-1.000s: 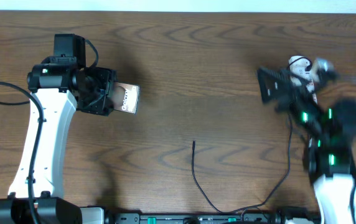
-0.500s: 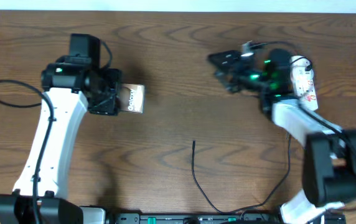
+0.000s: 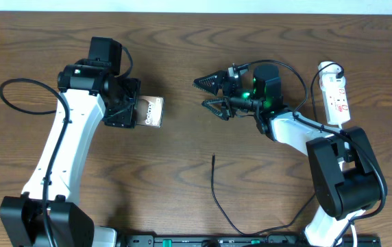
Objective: Plug charger to phone and switch on socket
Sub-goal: 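Move the right gripper toward the phone held by the left gripper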
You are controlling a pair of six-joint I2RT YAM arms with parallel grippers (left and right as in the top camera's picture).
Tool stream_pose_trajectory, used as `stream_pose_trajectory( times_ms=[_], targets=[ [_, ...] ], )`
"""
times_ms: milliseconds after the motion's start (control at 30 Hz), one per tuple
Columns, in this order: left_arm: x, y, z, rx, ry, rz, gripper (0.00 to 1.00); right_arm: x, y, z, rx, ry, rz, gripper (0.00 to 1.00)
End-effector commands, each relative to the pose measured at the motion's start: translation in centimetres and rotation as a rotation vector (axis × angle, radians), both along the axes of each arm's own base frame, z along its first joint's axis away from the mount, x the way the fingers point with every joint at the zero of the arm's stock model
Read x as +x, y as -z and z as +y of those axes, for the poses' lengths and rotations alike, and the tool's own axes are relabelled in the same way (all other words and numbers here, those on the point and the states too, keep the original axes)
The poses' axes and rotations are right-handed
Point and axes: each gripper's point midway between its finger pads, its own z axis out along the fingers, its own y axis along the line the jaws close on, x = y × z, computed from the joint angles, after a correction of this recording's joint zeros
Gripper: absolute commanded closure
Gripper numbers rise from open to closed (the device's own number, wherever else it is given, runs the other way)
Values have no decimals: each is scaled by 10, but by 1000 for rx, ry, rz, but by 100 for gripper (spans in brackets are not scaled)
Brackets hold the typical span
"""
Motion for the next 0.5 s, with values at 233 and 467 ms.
stream_pose_trajectory(
  times_ms=[233,467],
  targets=[
    [-7,-1,4,18,-12,24,92,-19,-28,14,-24,-260,-603,16],
    [-7,-1,2,18,-7,22,93,-27,-32,26,-6,-286,-611,17]
  ],
)
